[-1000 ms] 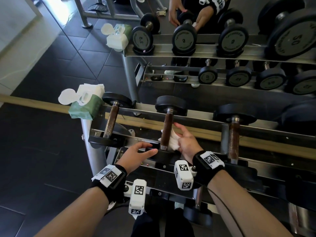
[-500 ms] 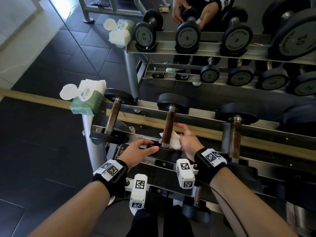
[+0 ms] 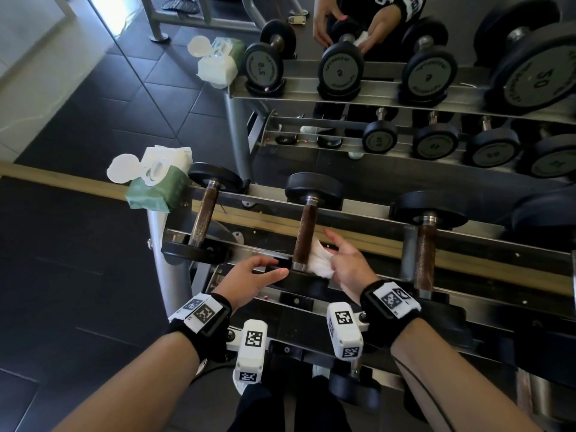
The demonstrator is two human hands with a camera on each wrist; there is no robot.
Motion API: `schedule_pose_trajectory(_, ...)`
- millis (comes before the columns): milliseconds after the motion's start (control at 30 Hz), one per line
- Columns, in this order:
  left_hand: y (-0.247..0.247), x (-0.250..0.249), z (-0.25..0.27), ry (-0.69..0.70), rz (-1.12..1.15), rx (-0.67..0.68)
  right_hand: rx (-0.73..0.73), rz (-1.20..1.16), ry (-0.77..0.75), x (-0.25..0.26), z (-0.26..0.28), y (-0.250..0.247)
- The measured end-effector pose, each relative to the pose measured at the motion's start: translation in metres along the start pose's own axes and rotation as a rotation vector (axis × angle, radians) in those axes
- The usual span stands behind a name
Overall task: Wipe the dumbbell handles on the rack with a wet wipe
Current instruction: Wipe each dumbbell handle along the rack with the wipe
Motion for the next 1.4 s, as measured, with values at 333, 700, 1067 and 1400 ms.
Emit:
schedule_pose_trajectory(333,0.001,0.000,0.002,0.004,0.015,-0.020,-0.024,-0.141,-0.010,0.014,-0.008,0.017)
schedule_pose_trajectory(700,0.000,-0.001,0.007,0.012,-0.003,-0.027,-0.088,-0.201,-0.066,0.008,0.012,-0.017)
schedule_pose_trajectory(1067,0.000,-0.001,0.007,0.023,-0.021,-0.034,-0.177,-0.224,-0.002,0.016,-0.008,0.015)
schedule_pose_trajectory(1400,0.001,-0.004,0.008,0.033,-0.012,0.002,-0.084,-0.166,-0.044,0.010,-0.008,0.015)
Point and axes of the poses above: each hand's wrist, its own z-axis away from the middle knuckle, its own y-axis out of the palm, x = y × z, the point moved 4 cm from there along -z, towards the middle knuckle, and after that the axes turned 5 degrees about -y, right-handed, at the moved point
